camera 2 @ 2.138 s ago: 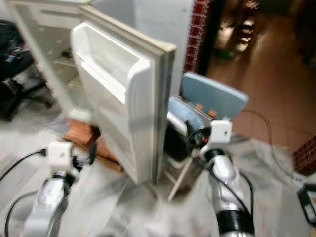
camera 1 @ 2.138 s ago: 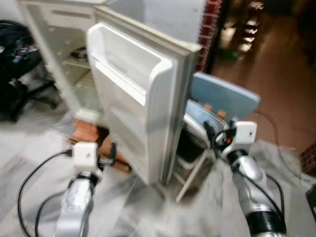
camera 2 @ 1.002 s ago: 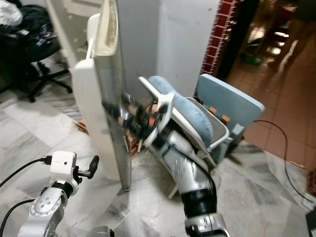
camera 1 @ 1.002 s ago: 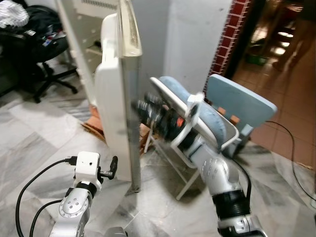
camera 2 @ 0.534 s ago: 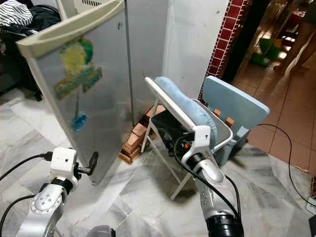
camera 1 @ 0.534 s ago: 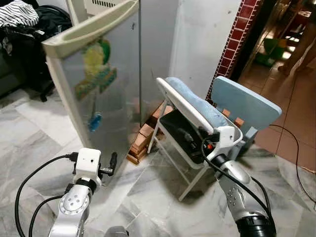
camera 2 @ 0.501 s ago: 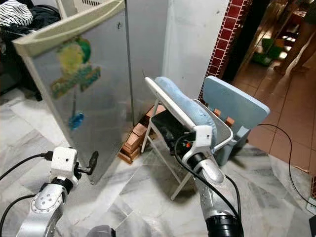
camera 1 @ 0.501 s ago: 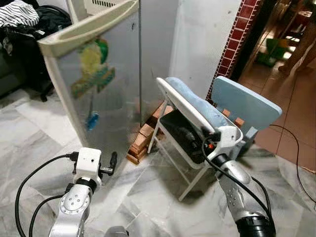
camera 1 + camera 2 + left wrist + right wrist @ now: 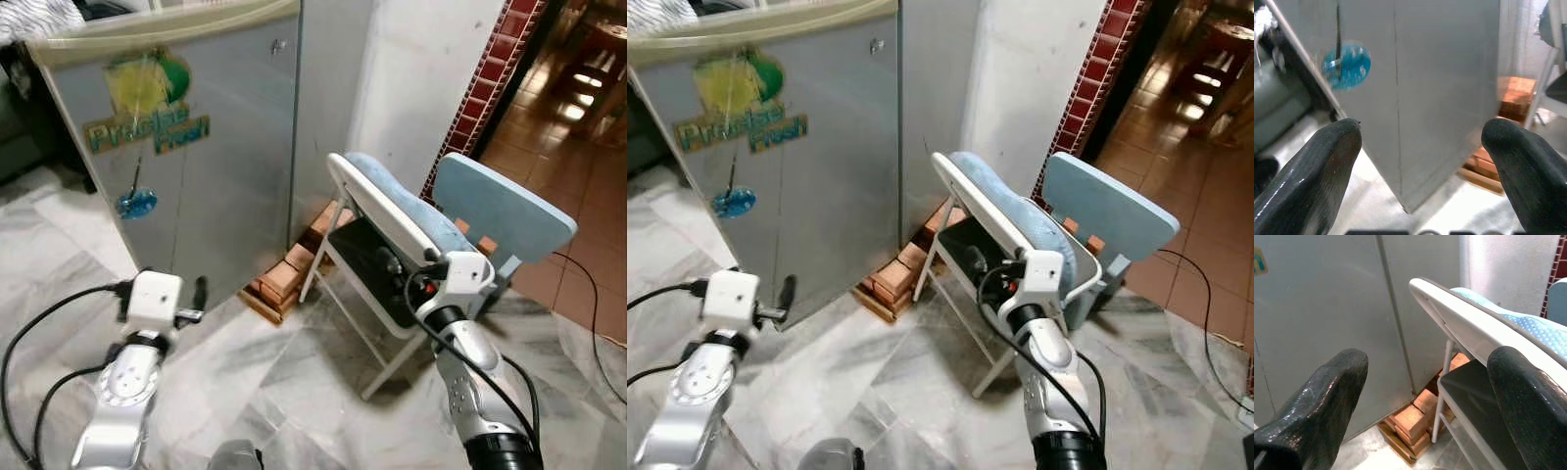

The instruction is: Restocking fridge

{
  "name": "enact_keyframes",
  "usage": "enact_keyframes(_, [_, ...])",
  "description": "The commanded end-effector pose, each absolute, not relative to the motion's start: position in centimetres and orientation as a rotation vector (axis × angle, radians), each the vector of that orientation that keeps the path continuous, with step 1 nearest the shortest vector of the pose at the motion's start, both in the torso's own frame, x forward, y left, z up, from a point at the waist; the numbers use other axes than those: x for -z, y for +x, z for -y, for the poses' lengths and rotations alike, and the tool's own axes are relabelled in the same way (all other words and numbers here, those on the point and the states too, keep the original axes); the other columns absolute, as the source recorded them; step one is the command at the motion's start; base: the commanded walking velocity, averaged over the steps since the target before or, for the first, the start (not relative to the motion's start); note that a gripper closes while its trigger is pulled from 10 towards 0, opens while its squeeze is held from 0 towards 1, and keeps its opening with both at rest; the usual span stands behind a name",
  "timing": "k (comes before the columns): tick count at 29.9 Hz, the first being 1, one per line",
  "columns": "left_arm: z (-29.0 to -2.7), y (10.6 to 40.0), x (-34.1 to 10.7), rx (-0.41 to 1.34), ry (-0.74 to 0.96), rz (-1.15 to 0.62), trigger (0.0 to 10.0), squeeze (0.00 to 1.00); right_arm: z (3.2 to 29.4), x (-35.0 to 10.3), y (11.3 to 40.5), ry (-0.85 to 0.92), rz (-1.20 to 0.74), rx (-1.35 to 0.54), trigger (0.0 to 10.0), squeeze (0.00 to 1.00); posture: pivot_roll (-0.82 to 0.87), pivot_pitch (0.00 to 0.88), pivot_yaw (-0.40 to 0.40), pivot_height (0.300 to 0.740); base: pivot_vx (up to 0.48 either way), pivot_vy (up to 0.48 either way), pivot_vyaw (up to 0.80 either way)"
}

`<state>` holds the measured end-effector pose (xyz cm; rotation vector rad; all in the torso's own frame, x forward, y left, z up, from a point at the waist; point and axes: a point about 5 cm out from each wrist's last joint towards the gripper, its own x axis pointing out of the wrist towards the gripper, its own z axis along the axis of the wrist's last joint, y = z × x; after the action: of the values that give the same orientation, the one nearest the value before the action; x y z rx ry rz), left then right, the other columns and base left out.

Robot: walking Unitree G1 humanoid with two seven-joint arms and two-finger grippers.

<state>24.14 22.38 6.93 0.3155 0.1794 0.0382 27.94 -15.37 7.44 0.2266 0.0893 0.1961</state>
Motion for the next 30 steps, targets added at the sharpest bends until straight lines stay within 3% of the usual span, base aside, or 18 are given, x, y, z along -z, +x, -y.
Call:
enact_keyframes(1, [-22.4,25.0,-7.4,-0.005,0.328,-0.152,10.0,0.0,16.5,-7.6,27.8,0.198,-0.075,-0.158,10.0,0.0,0.06,0.022,-0.05,0.74,0.0,0.48,-0.65])
enact_keyframes(8, [-21.3,24.9,-7.4,0.07,0.257,-0.16,10.0,0.0,17.3,-7.6,27.8,0.195,-0.074,-0.113,10.0,0.0,0.04,0.0,-0.042,0.74,0.0,0.444,-0.66])
enact_keyframes(16, [-21.6,23.8,-6.9,-0.005,0.14,-0.168,10.0,0.0,18.6,-7.5,27.5,0.219,-0.079,-0.052,10.0,0.0,0.03,0.0,-0.051,0.74,0.0,0.433,-0.8])
enact_keyframes(27, [-19.3,24.8,-7.6,0.018,0.127,-0.115,10.0,0.0,18.3,-7.4,27.6,0.204,-0.078,-0.054,10.0,0.0,0.03,0.0,-0.054,0.74,0.0,0.466,-0.8])
enact_keyframes(30, [-18.9,24.3,-8.2,0.098,0.139,-0.067,10.0,0.0,18.5,-7.3,27.5,0.202,-0.077,-0.044,10.0,0.0,0.03,0.0,-0.047,0.74,0.0,0.48,-0.52])
